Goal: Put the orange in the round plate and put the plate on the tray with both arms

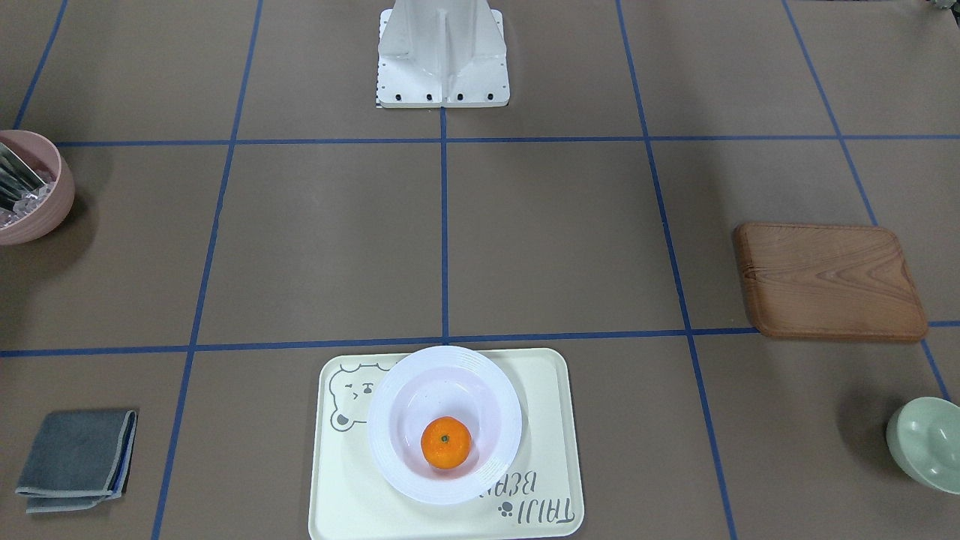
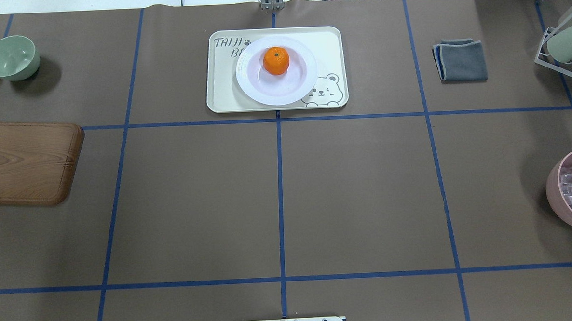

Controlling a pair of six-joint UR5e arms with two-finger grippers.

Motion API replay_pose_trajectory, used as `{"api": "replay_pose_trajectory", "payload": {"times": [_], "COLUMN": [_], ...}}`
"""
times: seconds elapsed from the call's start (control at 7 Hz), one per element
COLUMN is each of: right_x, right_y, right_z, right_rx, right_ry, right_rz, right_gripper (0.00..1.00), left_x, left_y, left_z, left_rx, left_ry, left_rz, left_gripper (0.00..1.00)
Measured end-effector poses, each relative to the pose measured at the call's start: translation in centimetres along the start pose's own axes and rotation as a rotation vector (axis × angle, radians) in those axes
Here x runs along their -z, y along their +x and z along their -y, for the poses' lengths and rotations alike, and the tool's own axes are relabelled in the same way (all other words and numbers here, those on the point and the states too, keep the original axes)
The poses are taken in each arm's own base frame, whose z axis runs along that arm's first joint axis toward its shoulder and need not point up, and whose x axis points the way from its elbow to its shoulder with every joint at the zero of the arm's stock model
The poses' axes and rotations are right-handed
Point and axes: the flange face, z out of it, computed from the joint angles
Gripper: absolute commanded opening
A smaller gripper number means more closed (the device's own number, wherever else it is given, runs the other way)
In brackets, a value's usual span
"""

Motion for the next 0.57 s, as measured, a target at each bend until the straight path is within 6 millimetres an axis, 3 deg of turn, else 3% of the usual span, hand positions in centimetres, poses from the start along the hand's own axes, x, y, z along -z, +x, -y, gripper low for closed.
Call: {"api": "replay_pose_trajectory", "payload": {"times": [0.57], "right_x": [0.12], "right_y": [-0.36], "right_z": [-0.08], "right_rx": [-0.022], "right_ry": [-0.025], "right_rz": [0.027], "right_gripper": [1.0], "left_x": [0.49], "left_y": [0.64], "left_z": [0.14], "left_rx": [-0.001], "left_ry": [0.009], "left_rz": [-0.015], "left_gripper": [0.99]}}
